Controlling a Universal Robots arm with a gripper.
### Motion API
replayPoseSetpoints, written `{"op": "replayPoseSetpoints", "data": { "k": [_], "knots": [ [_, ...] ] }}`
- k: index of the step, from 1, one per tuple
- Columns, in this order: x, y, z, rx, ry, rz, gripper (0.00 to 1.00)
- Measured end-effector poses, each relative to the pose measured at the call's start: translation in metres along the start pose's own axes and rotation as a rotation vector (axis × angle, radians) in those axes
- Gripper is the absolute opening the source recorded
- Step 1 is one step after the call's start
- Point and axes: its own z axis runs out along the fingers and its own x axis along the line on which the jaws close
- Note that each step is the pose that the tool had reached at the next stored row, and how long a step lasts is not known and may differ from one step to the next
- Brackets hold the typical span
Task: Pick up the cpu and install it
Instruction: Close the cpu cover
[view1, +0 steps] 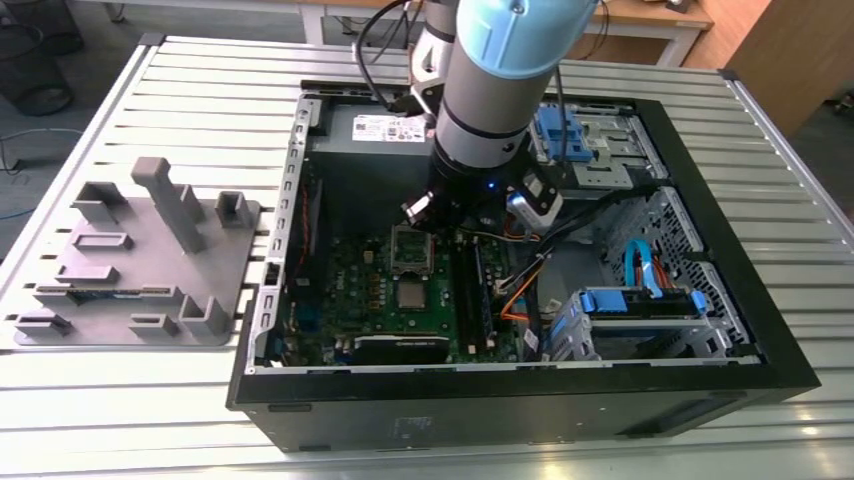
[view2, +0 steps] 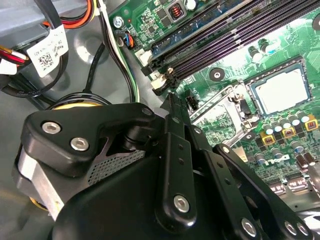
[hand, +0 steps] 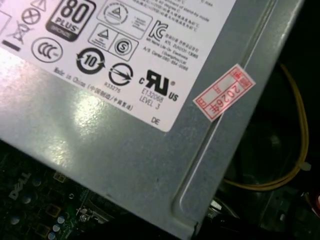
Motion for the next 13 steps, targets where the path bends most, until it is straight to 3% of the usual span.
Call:
{"op": "replayPoseSetpoints", "data": {
  "k": [6,13],
  "knots": [
    [0.0011,-0.0010,-0.0029,-0.0011,-0.0055,-0.003,0.11],
    [0.0021,-0.0025,-0.0056,-0.0083,-0.0118,-0.006,0.11]
  ]
}}
